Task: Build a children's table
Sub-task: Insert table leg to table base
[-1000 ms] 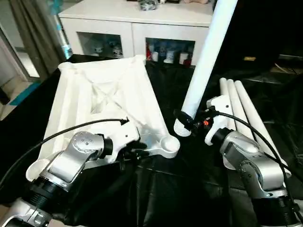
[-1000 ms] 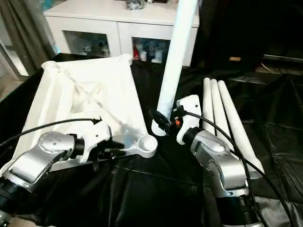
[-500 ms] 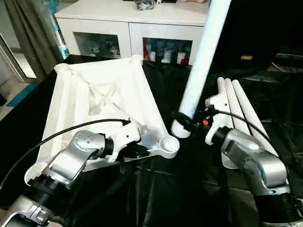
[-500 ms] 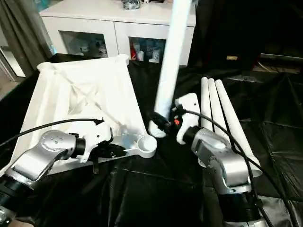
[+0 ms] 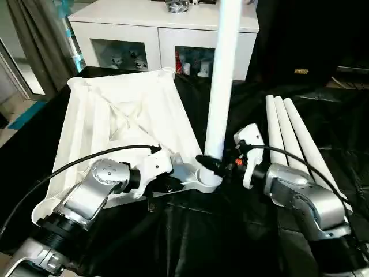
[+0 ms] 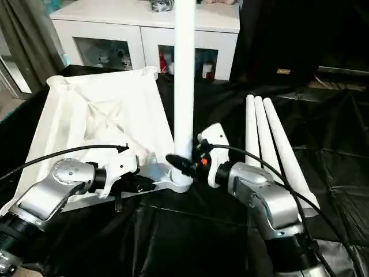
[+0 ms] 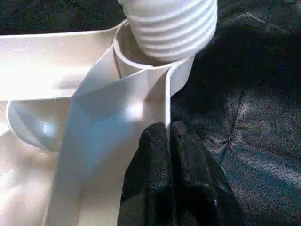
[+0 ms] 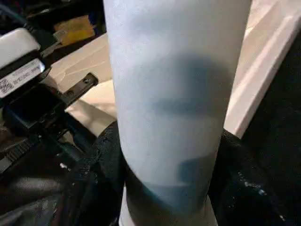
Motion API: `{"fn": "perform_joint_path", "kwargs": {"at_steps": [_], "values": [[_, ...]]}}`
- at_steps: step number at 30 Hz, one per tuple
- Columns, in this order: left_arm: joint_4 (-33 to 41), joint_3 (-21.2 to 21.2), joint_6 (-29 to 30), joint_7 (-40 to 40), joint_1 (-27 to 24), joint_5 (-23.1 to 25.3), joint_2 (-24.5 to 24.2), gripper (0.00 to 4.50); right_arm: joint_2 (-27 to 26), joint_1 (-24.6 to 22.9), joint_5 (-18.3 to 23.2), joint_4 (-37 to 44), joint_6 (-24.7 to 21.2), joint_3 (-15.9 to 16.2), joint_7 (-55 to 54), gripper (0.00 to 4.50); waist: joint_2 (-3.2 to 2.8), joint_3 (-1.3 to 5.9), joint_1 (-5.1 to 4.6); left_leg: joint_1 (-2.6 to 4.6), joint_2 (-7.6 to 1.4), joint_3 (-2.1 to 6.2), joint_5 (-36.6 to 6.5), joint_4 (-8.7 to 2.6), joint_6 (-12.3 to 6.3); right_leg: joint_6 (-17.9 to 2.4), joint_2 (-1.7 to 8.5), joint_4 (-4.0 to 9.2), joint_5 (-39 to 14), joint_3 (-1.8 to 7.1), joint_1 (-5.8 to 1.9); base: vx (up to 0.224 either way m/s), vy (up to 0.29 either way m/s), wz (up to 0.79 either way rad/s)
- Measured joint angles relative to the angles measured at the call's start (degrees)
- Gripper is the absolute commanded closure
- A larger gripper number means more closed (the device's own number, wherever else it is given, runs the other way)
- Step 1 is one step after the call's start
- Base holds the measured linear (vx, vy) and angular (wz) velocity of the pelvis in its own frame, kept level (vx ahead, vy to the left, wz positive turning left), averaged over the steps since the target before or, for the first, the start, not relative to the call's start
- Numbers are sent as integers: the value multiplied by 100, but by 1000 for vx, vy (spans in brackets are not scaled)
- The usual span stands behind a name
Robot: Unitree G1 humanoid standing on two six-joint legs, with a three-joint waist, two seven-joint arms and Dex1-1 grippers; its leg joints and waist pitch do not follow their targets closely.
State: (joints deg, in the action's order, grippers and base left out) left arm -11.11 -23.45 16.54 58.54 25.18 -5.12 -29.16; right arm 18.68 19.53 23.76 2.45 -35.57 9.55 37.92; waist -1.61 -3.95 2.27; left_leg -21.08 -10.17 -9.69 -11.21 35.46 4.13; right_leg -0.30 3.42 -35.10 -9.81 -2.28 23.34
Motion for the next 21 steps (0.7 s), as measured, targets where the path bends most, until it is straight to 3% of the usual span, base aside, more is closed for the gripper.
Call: {"fn": "perform_joint_path", "kwargs": {"at_steps": [12, 21], "values": [[14, 61, 90, 123, 1, 3, 0, 450, -160, 342, -215, -627, 258, 96, 105, 257, 43, 2, -17, 0, 0, -1, 0, -9, 0, 1, 0, 6, -1, 0, 0, 0, 0, 0], [40, 105, 161, 159, -11, 1, 0, 450, -261, 260, -111, -824, 420, -84, 219, 257, 72, 1, -25, 3, 0, -2, 0, -19, 0, 3, 0, 12, -2, 0, 1, 0, 0, 0]]}}
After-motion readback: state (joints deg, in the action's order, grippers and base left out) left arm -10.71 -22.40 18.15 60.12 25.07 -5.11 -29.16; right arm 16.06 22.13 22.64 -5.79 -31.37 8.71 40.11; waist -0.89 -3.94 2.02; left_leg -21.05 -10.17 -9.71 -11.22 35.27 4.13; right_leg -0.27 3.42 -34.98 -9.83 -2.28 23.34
